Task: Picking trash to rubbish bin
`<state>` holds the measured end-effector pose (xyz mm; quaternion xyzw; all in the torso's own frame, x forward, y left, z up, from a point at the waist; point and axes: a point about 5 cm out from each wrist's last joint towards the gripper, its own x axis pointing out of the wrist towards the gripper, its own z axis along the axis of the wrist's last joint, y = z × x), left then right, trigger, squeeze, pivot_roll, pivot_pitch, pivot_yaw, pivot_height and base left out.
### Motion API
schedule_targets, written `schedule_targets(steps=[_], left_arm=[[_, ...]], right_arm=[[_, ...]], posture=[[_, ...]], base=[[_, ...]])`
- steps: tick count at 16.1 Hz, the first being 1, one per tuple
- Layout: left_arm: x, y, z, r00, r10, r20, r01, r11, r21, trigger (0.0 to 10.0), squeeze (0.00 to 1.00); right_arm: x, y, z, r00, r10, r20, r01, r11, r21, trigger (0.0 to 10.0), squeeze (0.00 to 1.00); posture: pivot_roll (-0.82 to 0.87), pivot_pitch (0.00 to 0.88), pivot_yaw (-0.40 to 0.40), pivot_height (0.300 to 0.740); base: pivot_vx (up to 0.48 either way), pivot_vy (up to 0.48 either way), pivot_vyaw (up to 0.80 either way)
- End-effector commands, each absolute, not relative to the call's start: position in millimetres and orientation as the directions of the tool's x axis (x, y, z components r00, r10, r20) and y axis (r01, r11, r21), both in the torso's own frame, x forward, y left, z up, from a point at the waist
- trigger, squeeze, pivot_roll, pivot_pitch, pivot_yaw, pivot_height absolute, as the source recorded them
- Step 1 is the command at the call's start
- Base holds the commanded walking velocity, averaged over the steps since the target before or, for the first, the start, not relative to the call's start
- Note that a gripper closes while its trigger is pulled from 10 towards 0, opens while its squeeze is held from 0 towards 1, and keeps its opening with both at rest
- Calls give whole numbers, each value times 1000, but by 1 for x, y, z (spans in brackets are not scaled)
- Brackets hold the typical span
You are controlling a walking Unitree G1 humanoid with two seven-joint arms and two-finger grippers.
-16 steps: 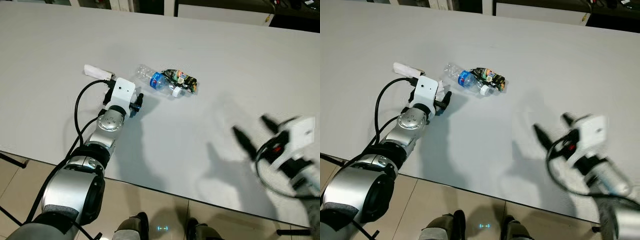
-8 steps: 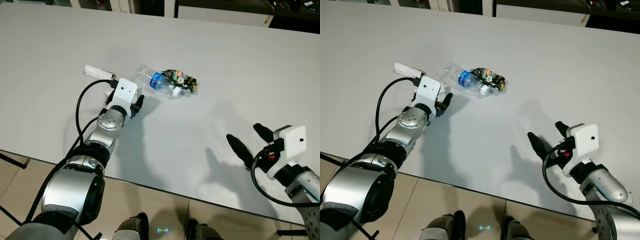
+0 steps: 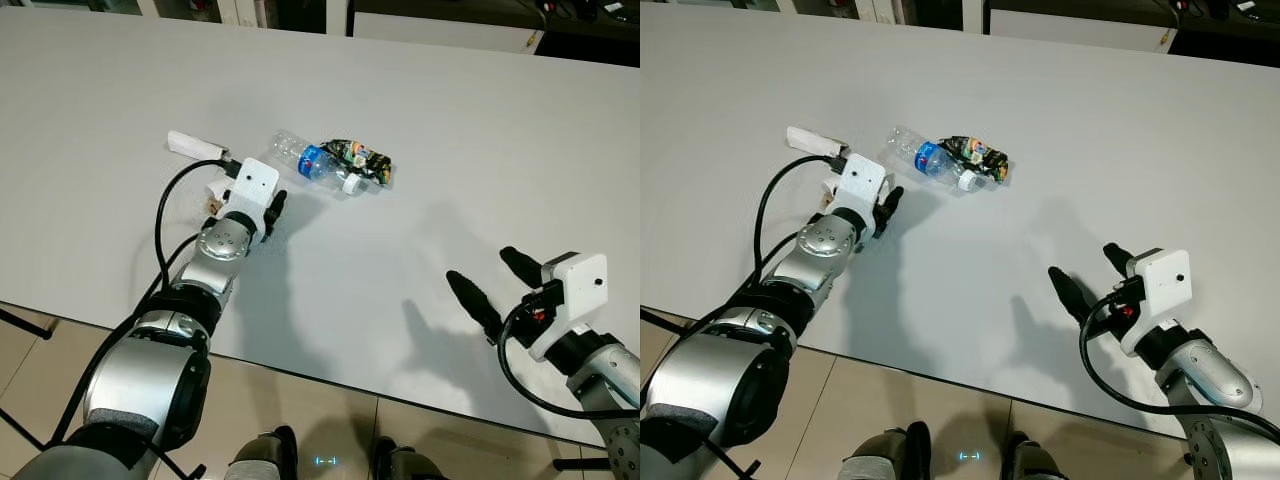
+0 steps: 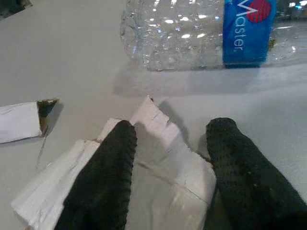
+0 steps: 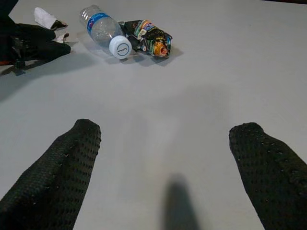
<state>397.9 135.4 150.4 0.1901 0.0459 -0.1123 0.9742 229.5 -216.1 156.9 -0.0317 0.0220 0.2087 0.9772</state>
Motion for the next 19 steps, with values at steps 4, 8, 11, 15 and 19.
schedule_targets(steps=[4,8,11,15,19], left_arm=[[388,143,121,948,-183,-258,269,898,348,0,0],[388,142,122,949,-185,-255,268,901,343,0,0],[388,141,122,951,-181,-249,261,903,342,0,0],[388,142,123,956,-177,-236,252,905,343,0,0],[388,141,131,969,-182,-166,230,911,344,0,0]], right_arm=[[228,-213,156,897,436,-71,-440,897,-49,10000,0],[227,-214,154,899,432,-77,-436,899,-51,10000,0],[227,-215,154,899,430,-80,-435,899,-54,10000,0],[228,-214,155,894,441,-81,-446,893,-58,10000,0],[228,-211,156,879,468,-89,-474,879,-54,10000,0]], posture=[[57,219,49,740],[56,220,50,740],[55,220,50,740],[56,222,46,740],[64,223,40,740]], base=[[0,0,0],[0,0,0],[0,0,0],[0,0,0],[0,0,0]])
